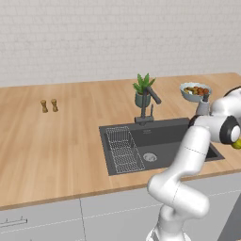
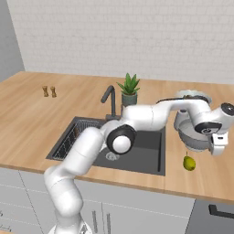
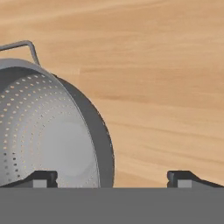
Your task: Put the colander in the sink, put the pear in the colander, and turn on the sink faucet and pour water over the colander.
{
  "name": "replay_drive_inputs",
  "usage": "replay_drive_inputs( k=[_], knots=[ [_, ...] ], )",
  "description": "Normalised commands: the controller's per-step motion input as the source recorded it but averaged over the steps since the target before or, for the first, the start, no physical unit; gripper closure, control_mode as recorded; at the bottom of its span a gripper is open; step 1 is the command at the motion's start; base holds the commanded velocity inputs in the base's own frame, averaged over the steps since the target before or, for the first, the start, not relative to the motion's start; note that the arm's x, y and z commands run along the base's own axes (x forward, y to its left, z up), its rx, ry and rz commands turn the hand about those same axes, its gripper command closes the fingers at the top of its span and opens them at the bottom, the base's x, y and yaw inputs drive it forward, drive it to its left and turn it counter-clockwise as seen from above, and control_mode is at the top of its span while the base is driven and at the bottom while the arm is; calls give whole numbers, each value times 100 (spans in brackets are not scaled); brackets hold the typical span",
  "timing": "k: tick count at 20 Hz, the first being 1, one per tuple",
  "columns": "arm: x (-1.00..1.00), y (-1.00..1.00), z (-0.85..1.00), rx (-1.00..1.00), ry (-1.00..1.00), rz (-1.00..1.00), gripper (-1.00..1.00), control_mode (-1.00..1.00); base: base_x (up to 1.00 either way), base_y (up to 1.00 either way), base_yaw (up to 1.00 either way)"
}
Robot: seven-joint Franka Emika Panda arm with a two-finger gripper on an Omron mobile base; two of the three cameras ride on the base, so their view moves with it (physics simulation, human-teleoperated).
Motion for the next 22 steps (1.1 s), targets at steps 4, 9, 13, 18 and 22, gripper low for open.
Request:
replay_drive_inputs(
  k=[4, 9, 13, 18, 22],
  knots=[
    [37, 0, -29, 0, -1, 0, -100, -100, 0, 0, 0],
    [37, 0, -31, 0, 0, 0, -100, -100, 0, 0, 0],
    [20, 3, -32, 0, 0, 0, -100, -100, 0, 0, 0],
    [3, 31, -48, -2, 0, 0, 100, -100, 0, 0, 0],
    [0, 79, -52, 0, 0, 0, 100, -100, 0, 0, 0]
  ],
)
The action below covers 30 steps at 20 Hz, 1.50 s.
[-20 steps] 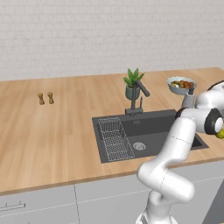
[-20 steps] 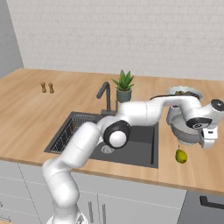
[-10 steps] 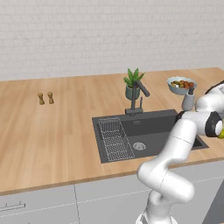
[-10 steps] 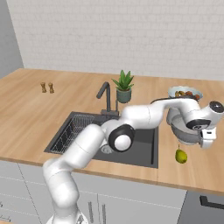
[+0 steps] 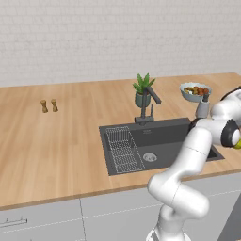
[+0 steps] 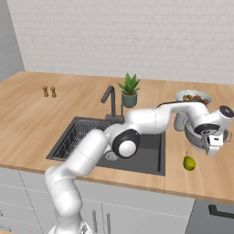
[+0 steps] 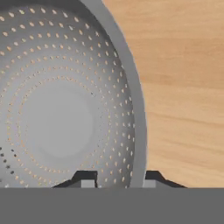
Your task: Put the colander in the sink, put the pear in the colander, and turn on the sink faucet and pour water over the colander.
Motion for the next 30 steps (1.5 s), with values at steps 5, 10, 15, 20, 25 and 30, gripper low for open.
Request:
replay_drive_inputs(
  k=[5, 10, 15, 20, 25, 30],
  knots=[
    [-1, 76, -29, 1, -1, 0, 100, -100, 0, 0, 0],
    [-53, 42, 74, 3, -18, 7, 100, -100, 0, 0, 0],
    [-58, 43, 99, 1, -17, 13, 100, -100, 0, 0, 0],
    [-55, 98, 60, -15, 9, 33, 100, -100, 0, 0, 0],
    [-1, 78, 33, 1, 26, 28, 100, -100, 0, 0, 0],
    [25, 7, -1, 21, 16, 16, 100, -100, 0, 0, 0]
  ],
)
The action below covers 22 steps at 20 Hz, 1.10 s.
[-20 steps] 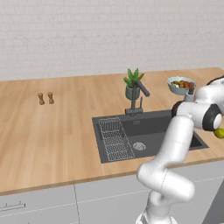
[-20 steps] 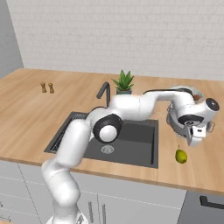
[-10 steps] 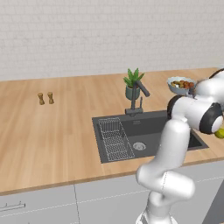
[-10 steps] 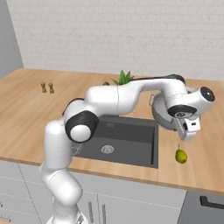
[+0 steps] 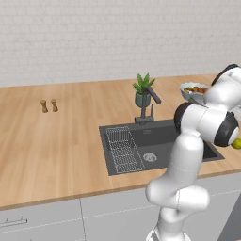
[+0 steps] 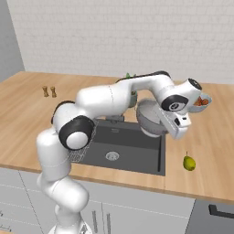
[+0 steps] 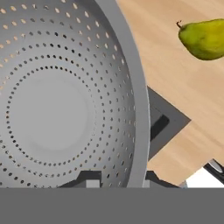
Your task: Put the colander in the sink, put the pear in the colander, and turn on the sink faucet and pour water over the colander.
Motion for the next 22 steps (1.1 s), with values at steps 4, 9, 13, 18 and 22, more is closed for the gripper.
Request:
replay_drive_inputs(
  k=[4, 9, 13, 18, 22],
  knots=[
    [10, 14, -29, 24, 2, 17, 100, -100, 0, 0, 0],
    [0, 43, -51, 8, 0, 22, 100, -100, 0, 0, 0],
    [1, 39, -52, 0, 0, 23, 100, -100, 0, 0, 0],
    [2, 39, -63, 0, 0, 23, 100, -100, 0, 0, 0],
    [20, 22, -54, 0, 0, 22, 100, -100, 0, 0, 0]
  ],
)
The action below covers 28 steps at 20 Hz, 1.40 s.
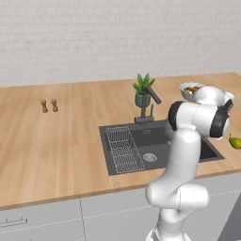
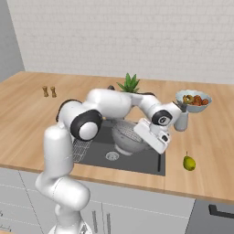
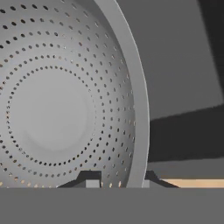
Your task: Put the colander in the sink, put the pear in the colander, and turn on the sink faucet and pour water over the colander.
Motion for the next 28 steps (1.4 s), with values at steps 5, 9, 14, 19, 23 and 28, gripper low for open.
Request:
replay_drive_inputs(
  k=[5, 9, 14, 19, 23, 28],
  knots=[
    [30, 11, -49, 0, 0, 21, 100, -100, 0, 0, 0],
    [31, 14, -53, 0, -5, 19, 100, -100, 0, 0, 0],
    [27, 11, -45, 0, -11, 14, 100, -100, 0, 0, 0],
    [19, 10, -39, 0, -25, 3, 100, -100, 0, 0, 0],
    [21, 9, -37, 0, -24, 0, 100, -100, 0, 0, 0],
    [20, 20, -36, 0, -13, -1, 100, -100, 0, 0, 0]
  ],
)
